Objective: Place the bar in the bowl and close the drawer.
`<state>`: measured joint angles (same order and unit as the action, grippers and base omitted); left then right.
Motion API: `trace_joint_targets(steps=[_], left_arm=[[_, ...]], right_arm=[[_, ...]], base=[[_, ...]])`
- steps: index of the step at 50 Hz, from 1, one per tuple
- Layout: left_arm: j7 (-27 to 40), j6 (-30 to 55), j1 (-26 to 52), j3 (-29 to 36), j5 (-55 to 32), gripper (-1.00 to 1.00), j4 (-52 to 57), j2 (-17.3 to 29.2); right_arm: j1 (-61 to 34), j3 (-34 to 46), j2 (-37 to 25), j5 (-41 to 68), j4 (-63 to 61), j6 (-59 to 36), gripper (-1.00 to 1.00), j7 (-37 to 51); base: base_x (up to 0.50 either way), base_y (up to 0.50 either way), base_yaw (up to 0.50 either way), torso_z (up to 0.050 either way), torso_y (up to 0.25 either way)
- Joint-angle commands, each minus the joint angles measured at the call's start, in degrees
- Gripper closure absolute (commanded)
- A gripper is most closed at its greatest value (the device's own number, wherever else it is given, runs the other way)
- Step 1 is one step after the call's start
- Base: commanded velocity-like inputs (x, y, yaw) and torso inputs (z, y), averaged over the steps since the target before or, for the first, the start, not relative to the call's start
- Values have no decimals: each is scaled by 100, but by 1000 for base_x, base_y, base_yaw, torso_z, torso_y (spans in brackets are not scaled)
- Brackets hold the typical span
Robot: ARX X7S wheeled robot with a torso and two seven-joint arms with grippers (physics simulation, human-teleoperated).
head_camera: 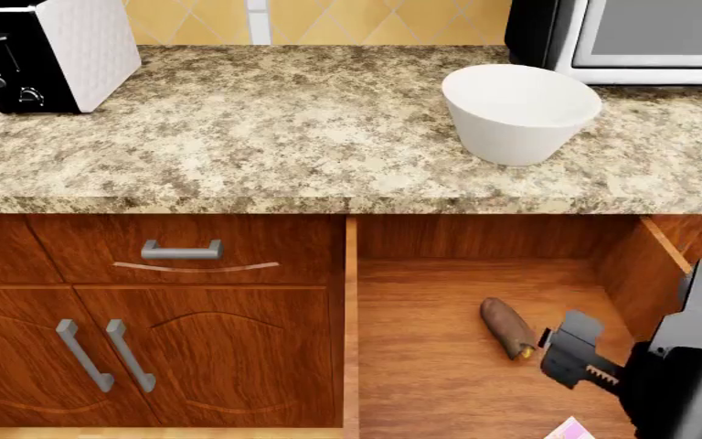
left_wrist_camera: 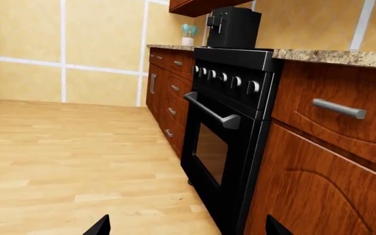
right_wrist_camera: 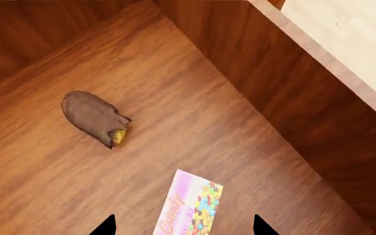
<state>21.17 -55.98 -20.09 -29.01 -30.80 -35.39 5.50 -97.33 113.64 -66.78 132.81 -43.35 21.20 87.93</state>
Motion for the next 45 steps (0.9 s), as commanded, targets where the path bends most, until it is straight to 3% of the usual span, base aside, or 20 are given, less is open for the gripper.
trace_joint_targets(steps=[1,37,45], left_arm=[[41,92,74,-29,85,-100,20,16],[78,176,138,-115,193,-100,7,0],[85,198,146,-137,197,-100,13,5]], right_arm=[[233,418,-36,38,-91,454,-100,-147],[988,524,86,568,729,812,-100,-1080],[1207,341,140,736,585,1349,-100,-1287]], base=[[0,0,0,0,0],[0,0,0,0,0],[0,0,0,0,0]])
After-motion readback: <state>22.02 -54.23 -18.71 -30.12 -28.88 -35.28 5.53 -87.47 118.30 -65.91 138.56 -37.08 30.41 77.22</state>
